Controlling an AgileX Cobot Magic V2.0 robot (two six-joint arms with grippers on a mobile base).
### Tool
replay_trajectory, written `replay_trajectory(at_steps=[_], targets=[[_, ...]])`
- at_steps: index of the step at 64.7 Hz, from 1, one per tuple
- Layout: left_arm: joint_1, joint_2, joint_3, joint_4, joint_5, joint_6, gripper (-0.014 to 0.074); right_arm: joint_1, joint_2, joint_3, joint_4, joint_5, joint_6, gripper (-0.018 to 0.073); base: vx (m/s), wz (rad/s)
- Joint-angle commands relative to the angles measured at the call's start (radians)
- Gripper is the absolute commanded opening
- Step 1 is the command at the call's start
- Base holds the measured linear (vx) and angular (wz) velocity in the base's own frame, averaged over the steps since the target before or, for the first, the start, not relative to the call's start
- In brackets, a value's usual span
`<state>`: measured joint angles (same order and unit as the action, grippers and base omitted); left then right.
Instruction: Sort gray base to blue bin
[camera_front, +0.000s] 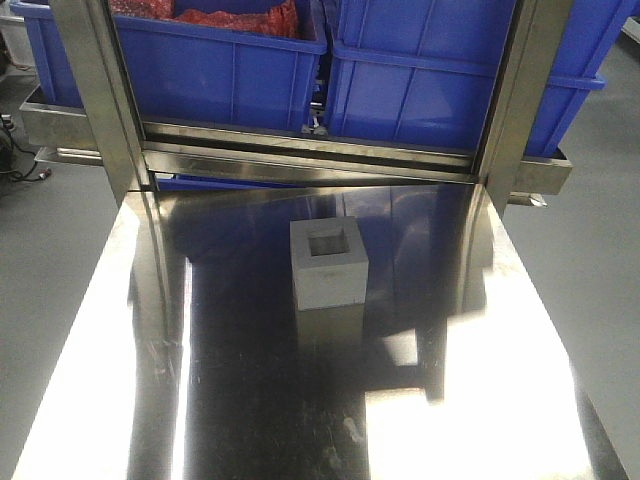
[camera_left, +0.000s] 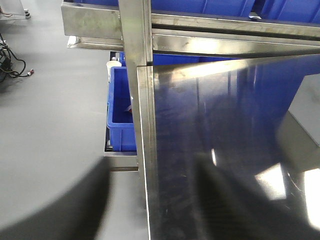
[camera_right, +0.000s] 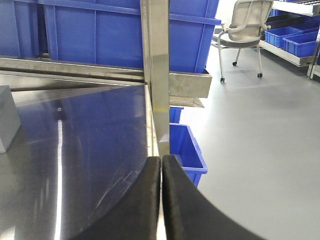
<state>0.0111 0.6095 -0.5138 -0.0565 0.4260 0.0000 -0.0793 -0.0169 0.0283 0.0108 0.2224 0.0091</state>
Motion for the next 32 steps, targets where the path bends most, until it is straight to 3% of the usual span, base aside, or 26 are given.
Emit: replay_trajectory(at_steps=[1, 24, 32], targets=[[0.002, 0.002, -0.034, -0.006, -0.081, 0.0, 0.0732, -0.001, 0.001, 0.0, -0.005, -0.075, -0.009, -0.0005, 0.0, 0.0], [0.002, 0.003, -0.034, -0.02, -0.073, -0.01, 0.0662, -0.001, 0.001, 0.0, -0.005, -0.075, -0.009, -0.0005, 0.0, 0.0], [0.002, 0.008, -0.049, -0.034, -0.056, 0.043, 0.0611, -0.001, 0.001, 0.0, -0.005, -0.075, -0.009, -0.0005, 0.0, 0.0]])
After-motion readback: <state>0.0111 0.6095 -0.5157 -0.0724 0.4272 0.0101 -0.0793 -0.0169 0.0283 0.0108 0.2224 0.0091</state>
